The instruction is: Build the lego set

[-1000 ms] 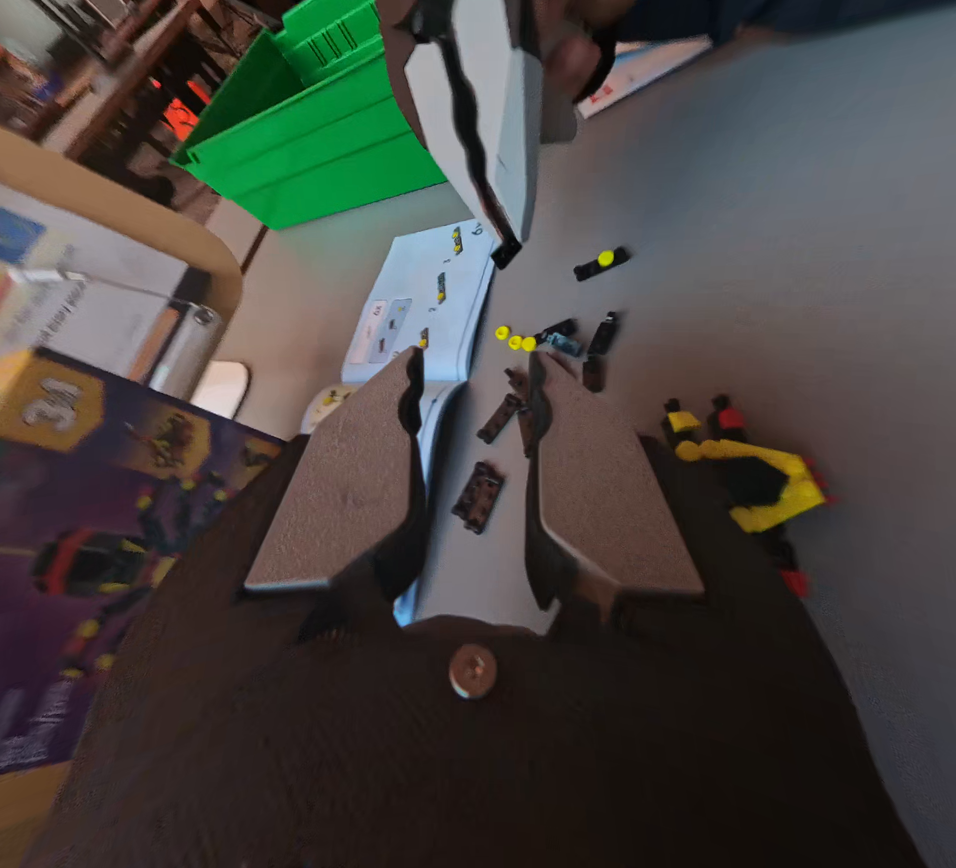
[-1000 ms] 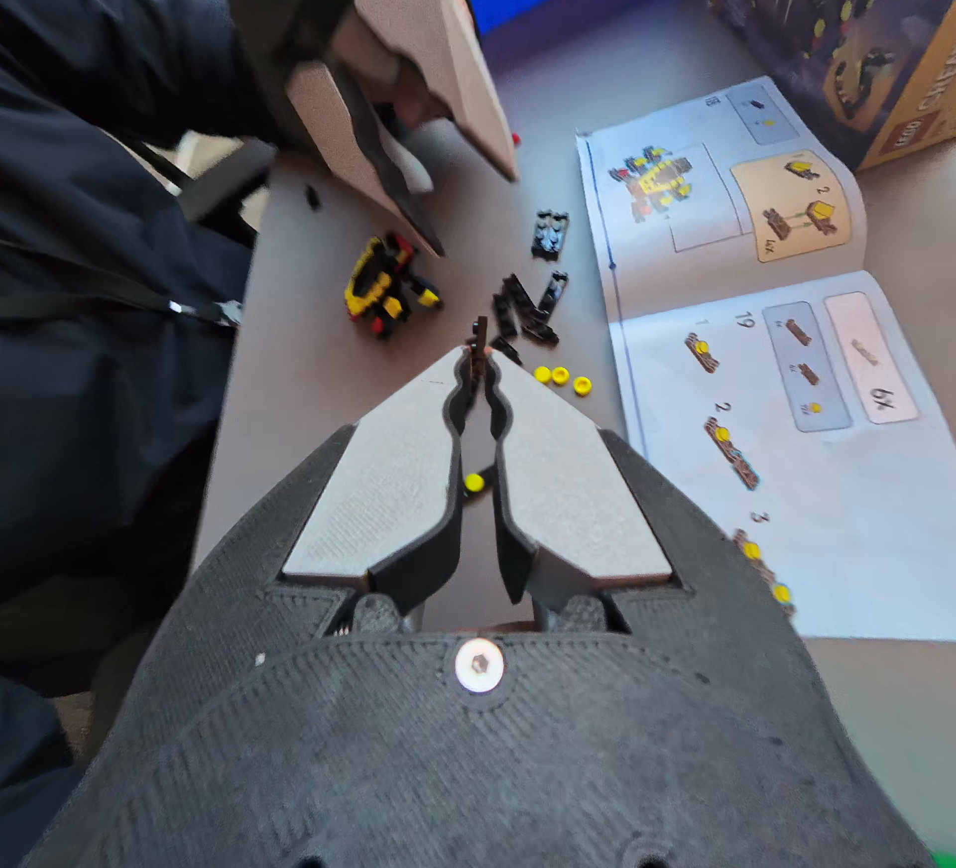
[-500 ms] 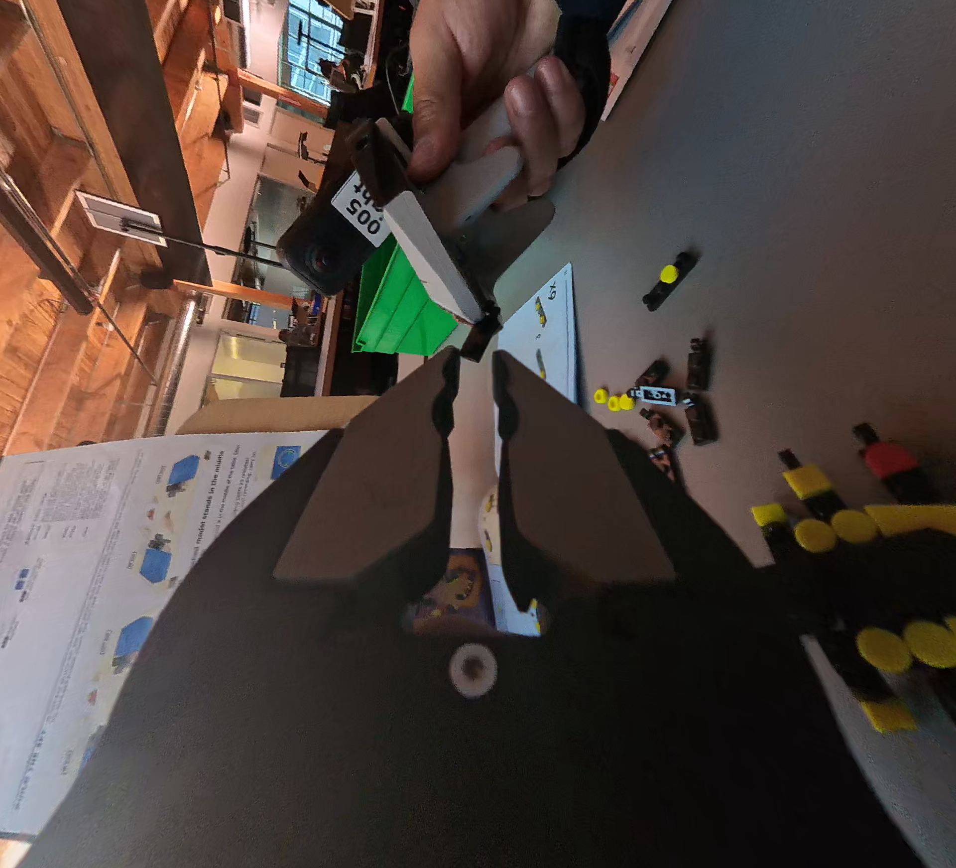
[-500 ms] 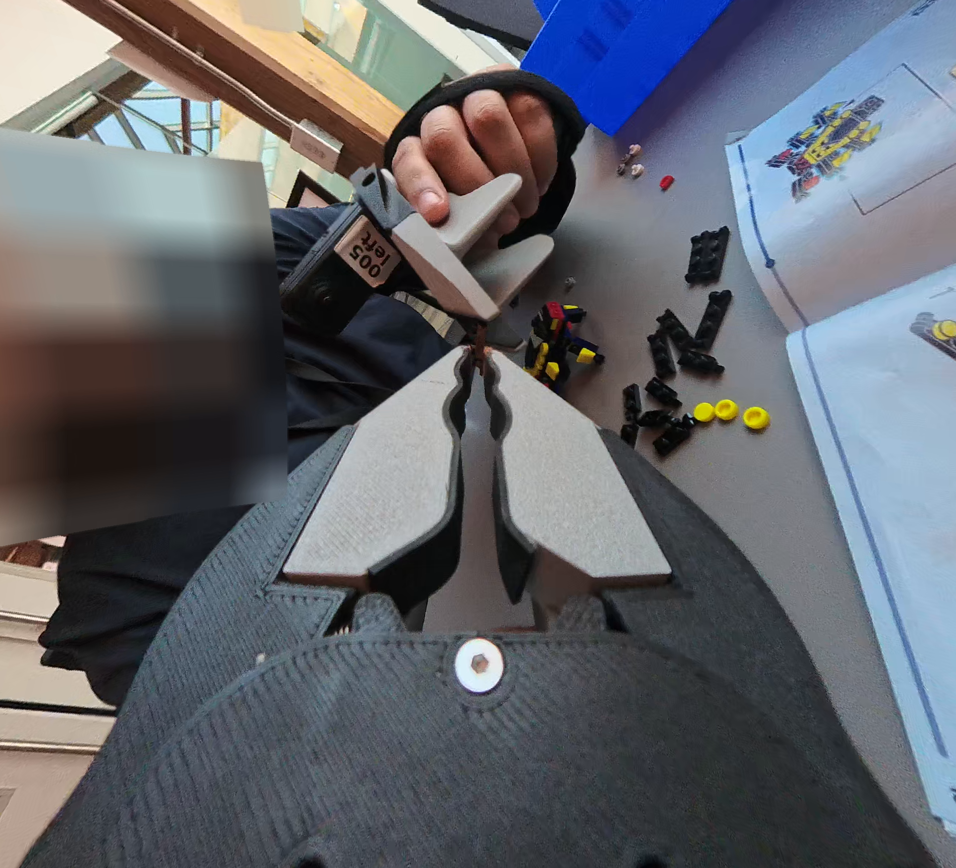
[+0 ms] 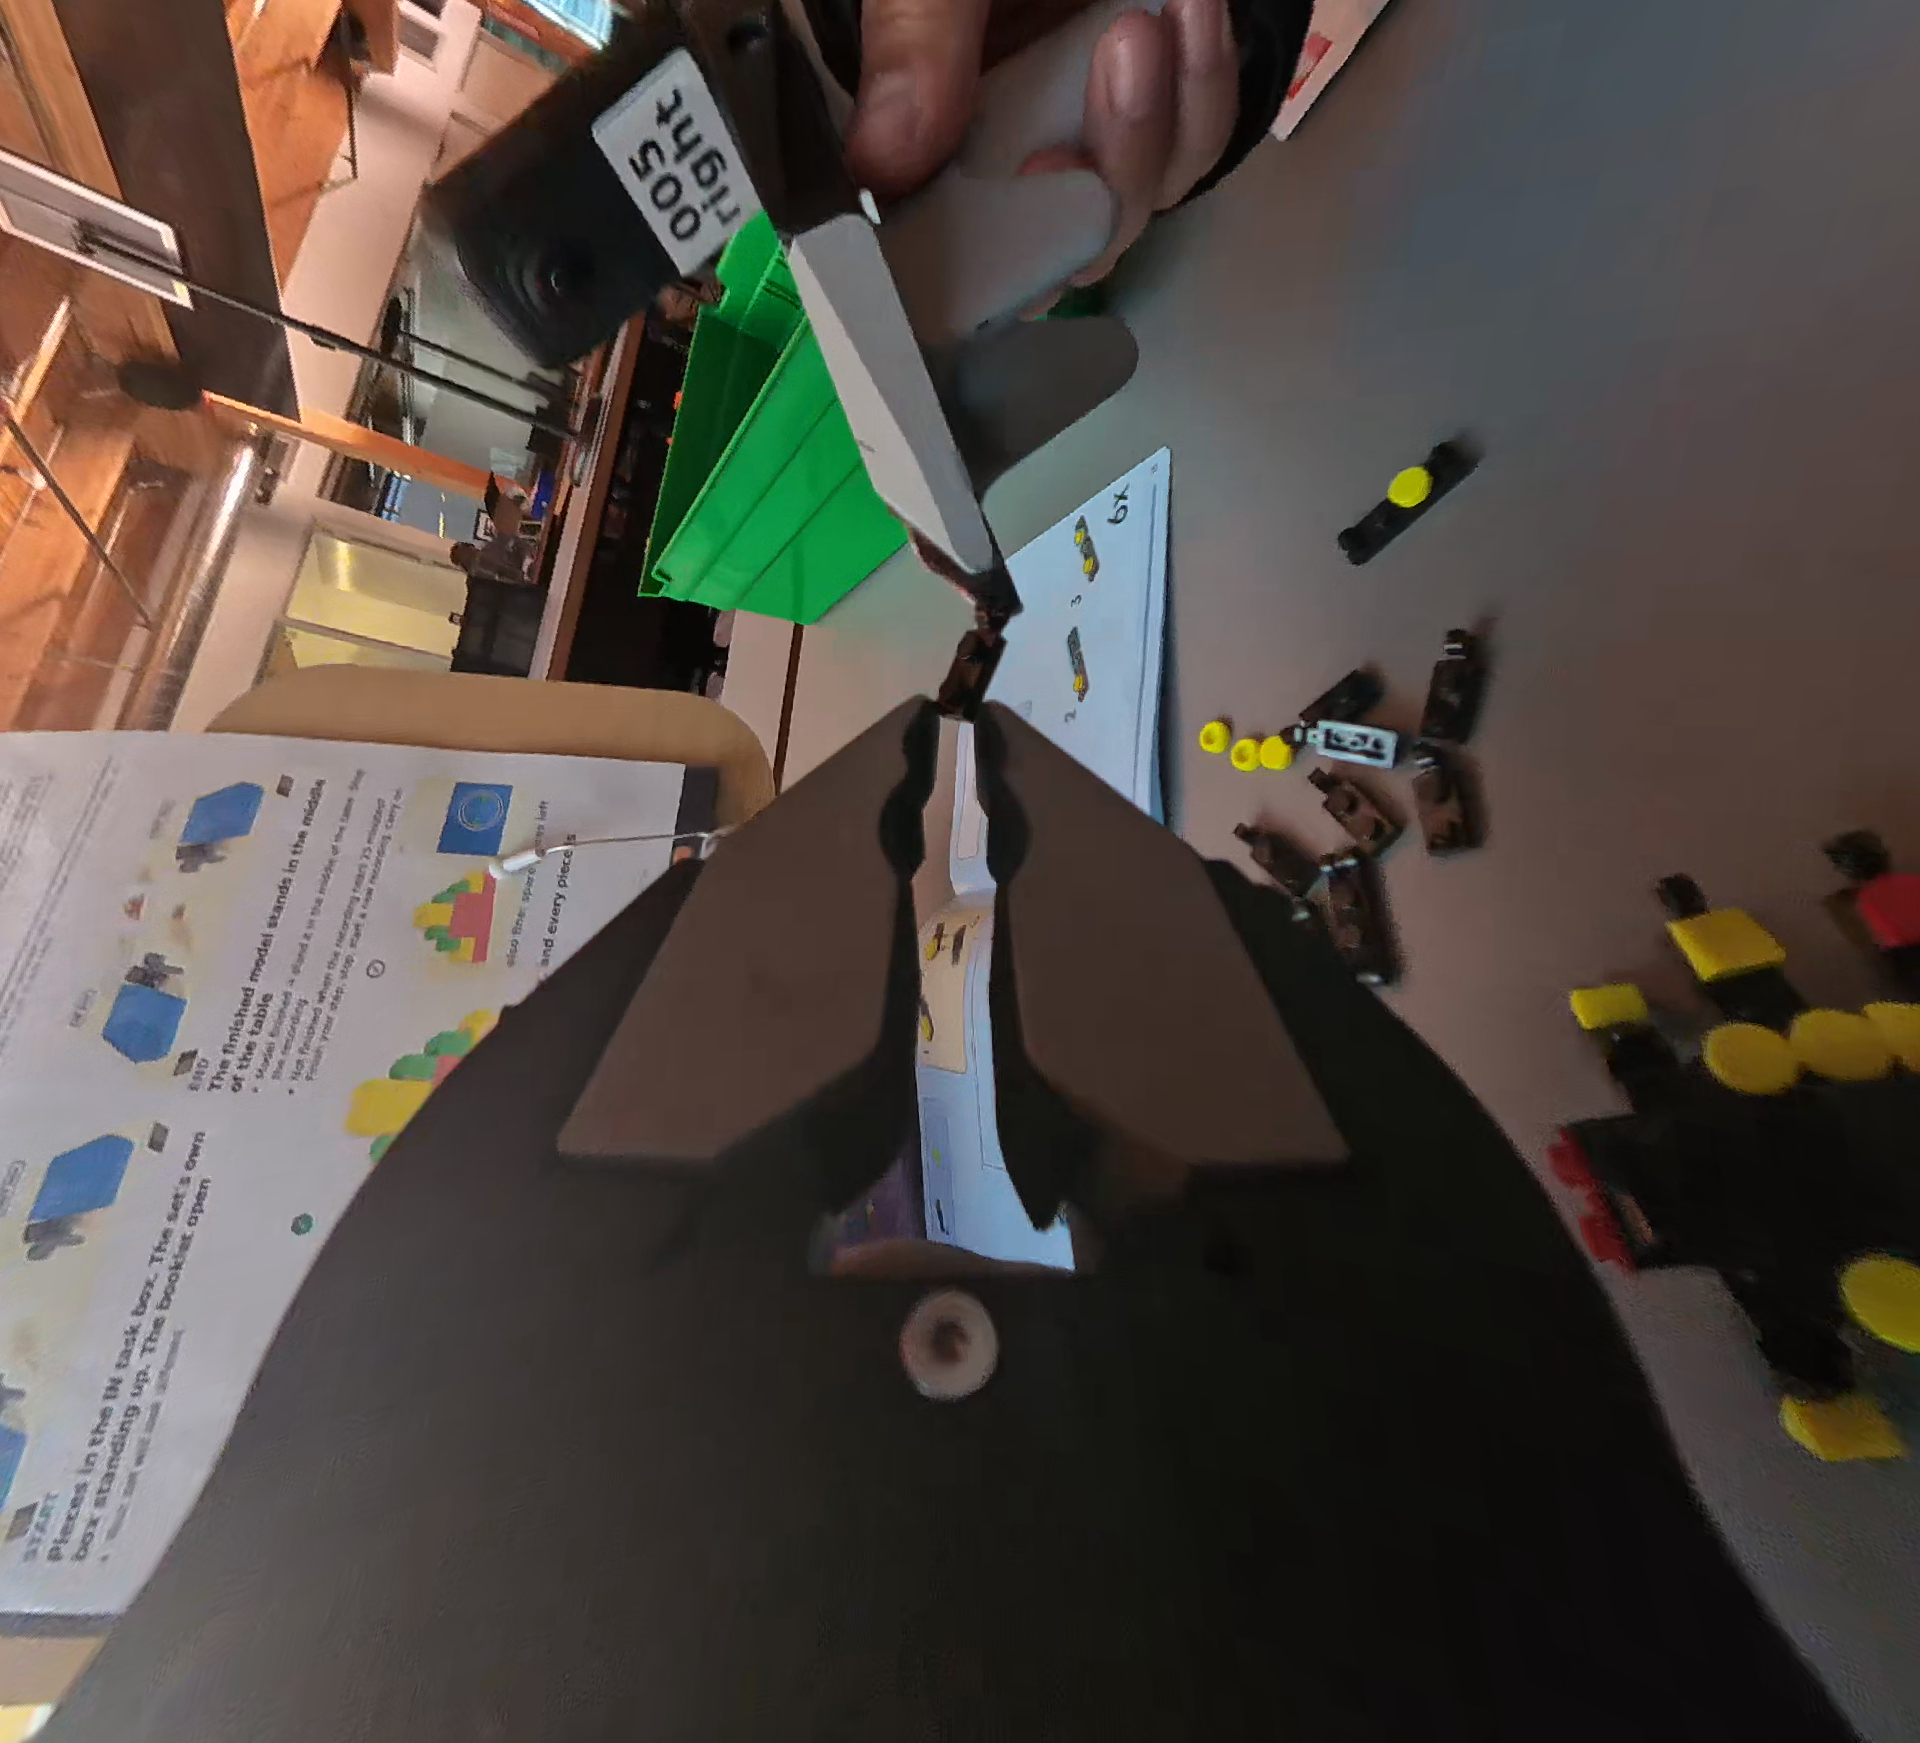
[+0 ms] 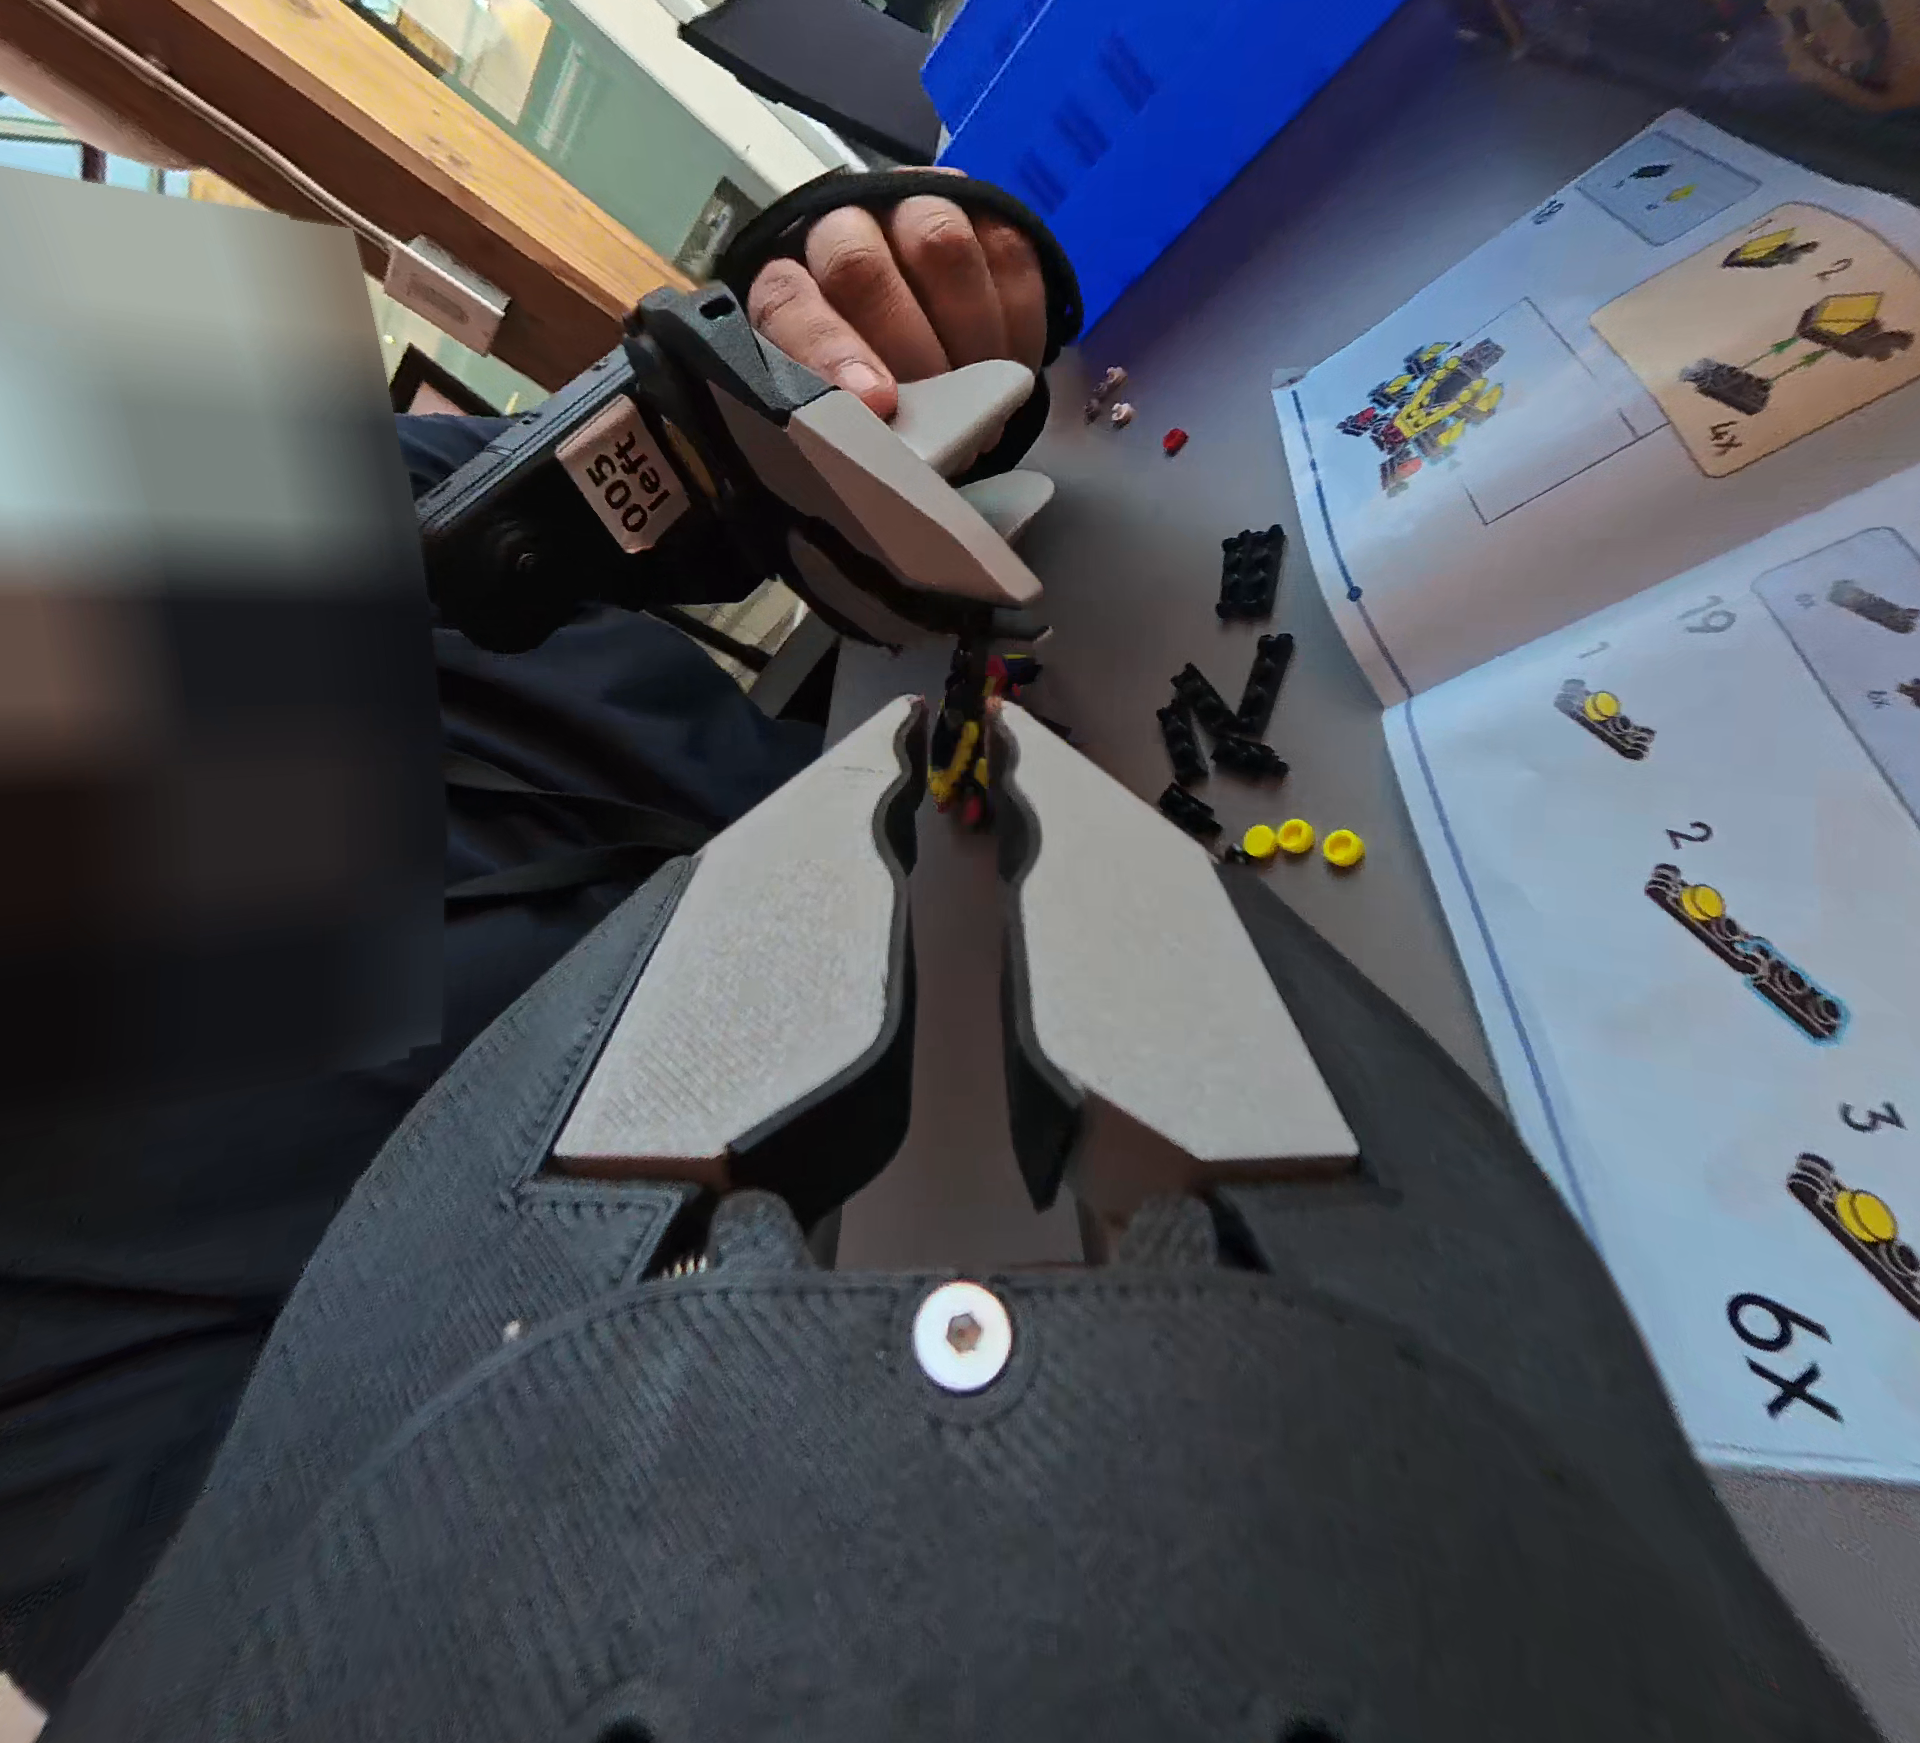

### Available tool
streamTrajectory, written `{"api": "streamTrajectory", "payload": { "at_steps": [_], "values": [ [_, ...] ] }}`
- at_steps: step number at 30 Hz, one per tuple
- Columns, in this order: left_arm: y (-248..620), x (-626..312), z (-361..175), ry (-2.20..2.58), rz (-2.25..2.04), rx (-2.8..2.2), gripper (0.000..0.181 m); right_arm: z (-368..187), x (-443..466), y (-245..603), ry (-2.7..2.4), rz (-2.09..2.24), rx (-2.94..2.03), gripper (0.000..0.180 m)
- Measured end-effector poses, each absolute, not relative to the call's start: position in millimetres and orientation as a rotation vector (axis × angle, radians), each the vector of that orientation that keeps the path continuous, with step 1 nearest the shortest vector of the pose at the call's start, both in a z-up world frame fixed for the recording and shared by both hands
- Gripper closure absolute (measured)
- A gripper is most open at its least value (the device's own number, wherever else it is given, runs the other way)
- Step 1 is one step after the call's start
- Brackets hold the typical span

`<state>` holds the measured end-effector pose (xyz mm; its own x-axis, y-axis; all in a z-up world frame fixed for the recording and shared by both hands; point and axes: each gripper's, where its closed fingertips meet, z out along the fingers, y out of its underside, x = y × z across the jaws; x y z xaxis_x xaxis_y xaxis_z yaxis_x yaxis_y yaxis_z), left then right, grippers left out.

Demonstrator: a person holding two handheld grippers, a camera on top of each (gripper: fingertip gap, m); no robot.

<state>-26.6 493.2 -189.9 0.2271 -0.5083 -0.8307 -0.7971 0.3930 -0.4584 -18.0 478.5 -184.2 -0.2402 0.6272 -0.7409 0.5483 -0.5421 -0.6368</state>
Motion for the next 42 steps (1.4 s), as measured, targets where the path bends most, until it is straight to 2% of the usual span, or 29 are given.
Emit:
{"api": "streamTrajectory", "payload": {
  "at_steps": [1,6,11,16,29,37,42],
  "values": [
    [495,-29,-191,1.424,0.302,-1.269,0.178,-184,-18,482,-1.466,1.889,-1.891,0.171],
    [503,-35,-199,1.405,0.285,-1.338,0.177,-178,-19,491,-1.554,1.594,-1.726,0.163],
    [505,-36,-200,1.368,0.207,-1.402,0.177,-187,-26,491,-1.675,1.230,-1.624,0.168],
    [503,-33,-198,1.368,0.192,-1.398,0.177,-190,-31,491,-1.706,1.073,-1.583,0.175],
    [504,-33,-203,1.362,0.143,-1.457,0.176,-197,-31,492,-1.753,0.934,-1.553,0.180],
    [495,-32,-216,1.387,-0.111,-1.612,0.162,-200,-27,487,-1.813,0.904,-1.502,0.180],
    [487,-25,-216,1.407,-0.200,-1.614,0.173,-208,-29,480,-1.873,0.874,-1.483,0.180]
  ]
}}
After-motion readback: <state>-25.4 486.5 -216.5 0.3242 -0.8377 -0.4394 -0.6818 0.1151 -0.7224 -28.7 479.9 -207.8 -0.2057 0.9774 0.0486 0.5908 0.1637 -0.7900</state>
